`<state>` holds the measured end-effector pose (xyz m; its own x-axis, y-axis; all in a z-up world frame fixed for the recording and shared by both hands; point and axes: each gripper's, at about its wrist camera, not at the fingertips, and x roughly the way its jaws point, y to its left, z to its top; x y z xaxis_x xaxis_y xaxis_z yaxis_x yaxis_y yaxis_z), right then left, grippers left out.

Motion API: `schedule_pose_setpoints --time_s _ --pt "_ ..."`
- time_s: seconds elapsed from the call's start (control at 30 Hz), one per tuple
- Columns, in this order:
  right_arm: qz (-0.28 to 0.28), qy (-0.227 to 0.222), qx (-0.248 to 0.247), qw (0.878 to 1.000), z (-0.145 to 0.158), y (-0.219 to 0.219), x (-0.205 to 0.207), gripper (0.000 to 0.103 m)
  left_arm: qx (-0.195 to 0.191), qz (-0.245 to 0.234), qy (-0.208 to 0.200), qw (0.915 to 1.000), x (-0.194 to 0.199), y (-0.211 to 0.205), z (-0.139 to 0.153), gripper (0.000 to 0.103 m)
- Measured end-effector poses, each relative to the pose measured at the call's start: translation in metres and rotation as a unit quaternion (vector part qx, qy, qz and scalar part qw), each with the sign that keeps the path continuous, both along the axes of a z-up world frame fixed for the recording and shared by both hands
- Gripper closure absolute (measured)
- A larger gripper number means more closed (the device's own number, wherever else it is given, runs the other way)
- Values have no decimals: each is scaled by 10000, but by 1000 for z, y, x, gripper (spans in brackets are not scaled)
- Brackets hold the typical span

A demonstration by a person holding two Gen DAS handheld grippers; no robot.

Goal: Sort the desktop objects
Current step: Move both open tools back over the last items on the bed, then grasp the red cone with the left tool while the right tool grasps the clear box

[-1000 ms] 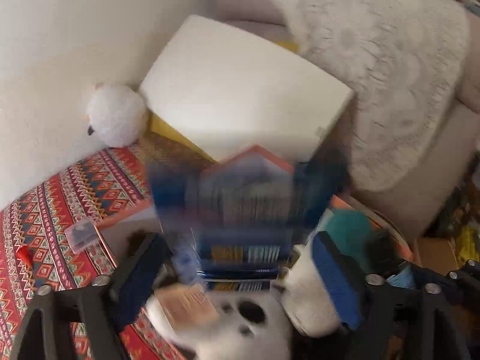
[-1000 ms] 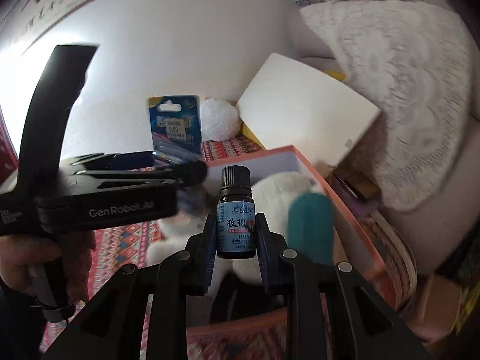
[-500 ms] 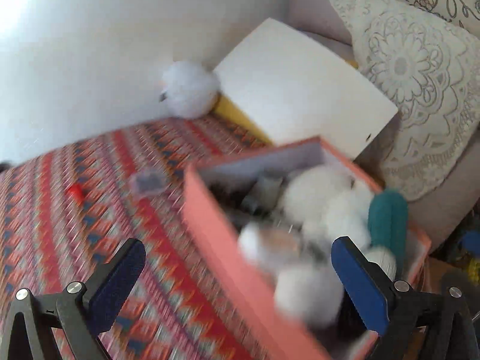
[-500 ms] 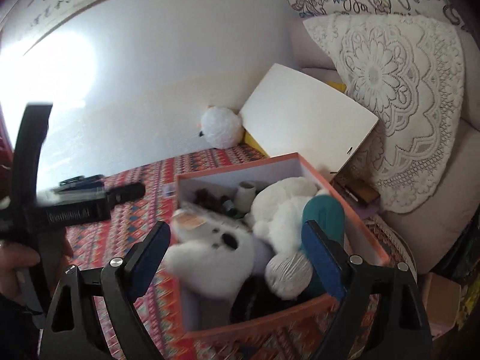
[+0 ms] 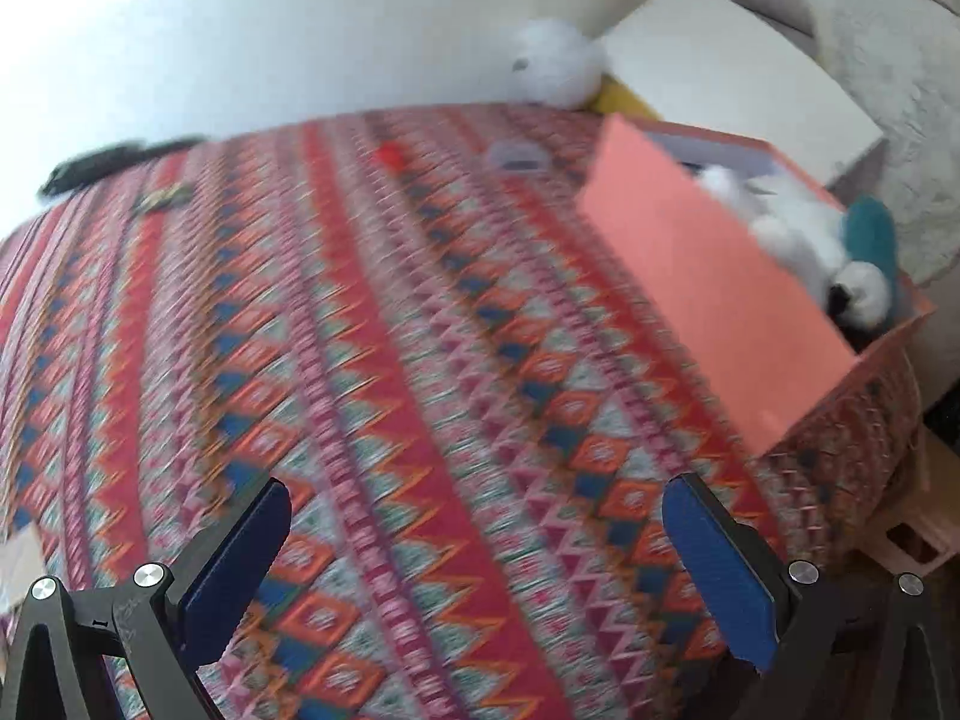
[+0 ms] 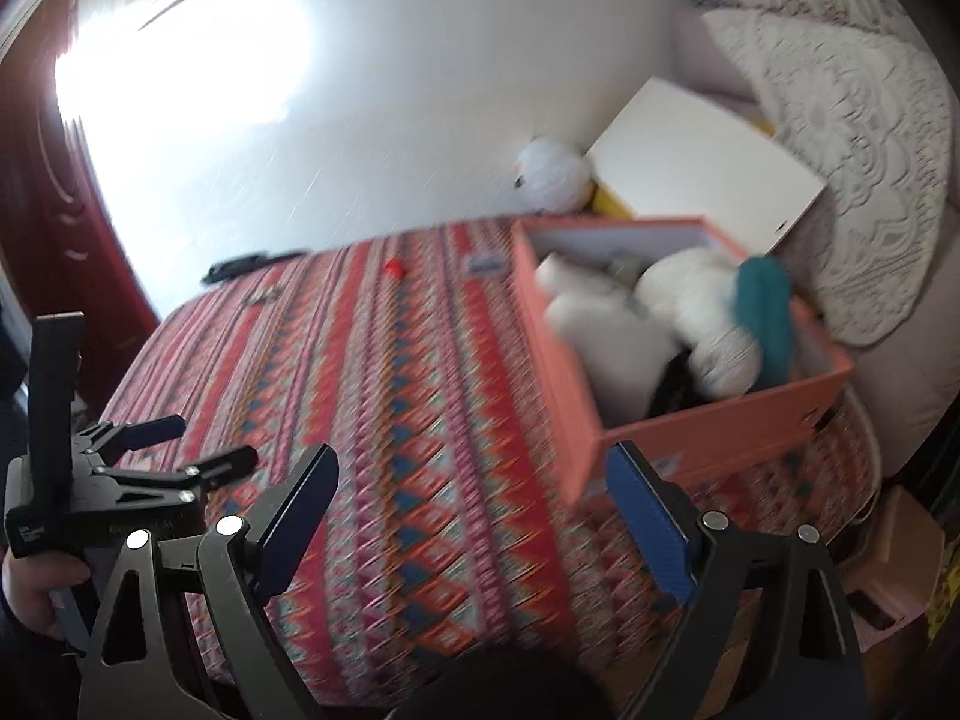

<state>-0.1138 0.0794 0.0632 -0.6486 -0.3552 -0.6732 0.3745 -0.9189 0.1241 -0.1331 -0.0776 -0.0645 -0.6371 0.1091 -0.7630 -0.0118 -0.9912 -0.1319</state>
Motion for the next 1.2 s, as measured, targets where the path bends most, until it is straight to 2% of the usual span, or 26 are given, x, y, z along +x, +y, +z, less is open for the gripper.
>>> schedule_pose_setpoints --time_s 0.13,0.27,0.4,0.5,0.63,0.8,0.83,0.87,0.9,0.93,0.97,1.1,1.2 --pt "208 -166 173 9995 -14 -42 -19 10 120 440 -2 9990 -20 -40 -8 1" --pt "426 -303 138 9985 -12 -86 -76 10 163 637 -94 9978 -67 -59 -16 1" --pt "446 -523 208 9974 -10 -134 -175 10 229 681 -178 9973 -146 -62 -28 1" --pt "259 -807 406 9956 -21 -168 -267 10 371 777 -295 9958 -216 -63 -45 1" --pt "-78 -1515 656 9862 -72 -203 -386 10 509 859 -448 9940 -307 -59 -73 1" --pt "-513 -1949 1470 9684 -150 -231 -489 10 216 1045 -571 9927 -429 -48 -124 4" --pt "-620 -2005 1583 9648 -165 -230 -502 9 104 1075 -587 9924 -447 -48 -135 7" --pt "-767 -1999 1716 9616 -177 -226 -510 0 -122 1069 -480 9930 -459 -44 -142 12" --pt "-849 -2006 1662 9617 -186 -222 -517 13 -300 970 -297 9944 -461 -39 -140 48" --pt "-838 -2093 1347 9649 -191 -214 -522 18 -404 823 -115 9957 -459 -35 -136 74" --pt "-818 -2116 1166 9669 -190 -210 -522 28 -371 736 19 9966 -453 -36 -131 96" --pt "-581 -1829 1054 9757 -163 -213 -493 28 121 493 405 9979 -401 -58 -107 96" --pt "-276 -1658 725 9831 -131 -216 -441 28 268 356 504 9977 -342 -71 -86 96"
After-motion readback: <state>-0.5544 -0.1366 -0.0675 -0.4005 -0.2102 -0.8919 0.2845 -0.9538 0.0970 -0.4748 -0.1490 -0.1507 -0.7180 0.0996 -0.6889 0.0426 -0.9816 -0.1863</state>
